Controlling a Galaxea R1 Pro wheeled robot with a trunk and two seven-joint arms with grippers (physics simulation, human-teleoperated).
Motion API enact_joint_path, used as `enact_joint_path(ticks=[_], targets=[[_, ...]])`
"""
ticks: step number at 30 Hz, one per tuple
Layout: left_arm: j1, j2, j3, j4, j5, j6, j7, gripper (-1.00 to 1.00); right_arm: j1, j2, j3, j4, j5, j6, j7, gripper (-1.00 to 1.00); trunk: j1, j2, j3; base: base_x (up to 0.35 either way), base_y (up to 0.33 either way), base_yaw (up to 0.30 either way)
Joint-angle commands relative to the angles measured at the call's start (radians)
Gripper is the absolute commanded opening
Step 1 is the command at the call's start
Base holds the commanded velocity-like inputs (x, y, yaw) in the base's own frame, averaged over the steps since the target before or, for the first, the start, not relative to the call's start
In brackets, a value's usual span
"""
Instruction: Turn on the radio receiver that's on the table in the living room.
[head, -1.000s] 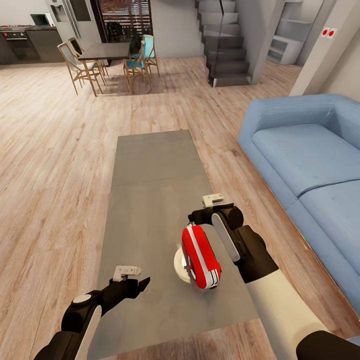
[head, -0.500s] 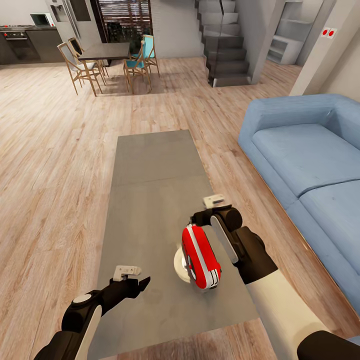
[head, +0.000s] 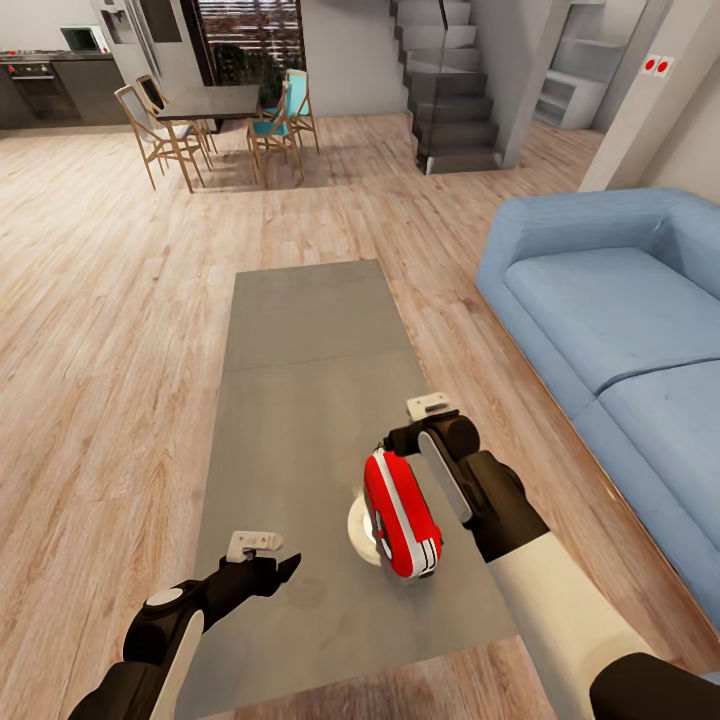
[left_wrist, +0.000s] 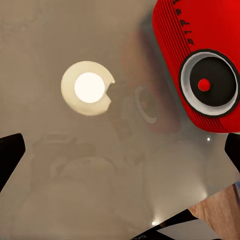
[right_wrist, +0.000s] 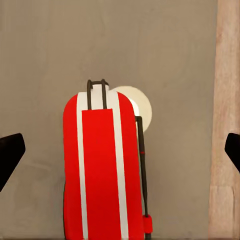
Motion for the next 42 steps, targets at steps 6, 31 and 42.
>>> enact_joint_path(ticks=[6, 31, 42], targets=[[0.0, 0.0, 0.0, 0.0, 0.0, 0.0, 0.0, 1.0, -0.023, 0.003, 0.0, 0.034, -0.004, 0.0, 0.001, 1.0, 0.0, 0.0, 0.0, 0.0, 0.0, 0.0], [0.0, -0.007, 0.0, 0.0, -0.001, 0.0, 0.001, 1.0, -0.099, 0.008, -0.002, 0.459, -0.028, -0.007, 0.05, 1.0, 0.0, 0.0, 0.0, 0.0, 0.0, 0.0], [0.0, -0.007, 0.0, 0.0, -0.002, 0.0, 0.001, 1.0, -0.099, 0.054, 0.002, 0.526, -0.019, -0.095, 0.05, 1.0, 0.0, 0.0, 0.0, 0.0, 0.0, 0.0]])
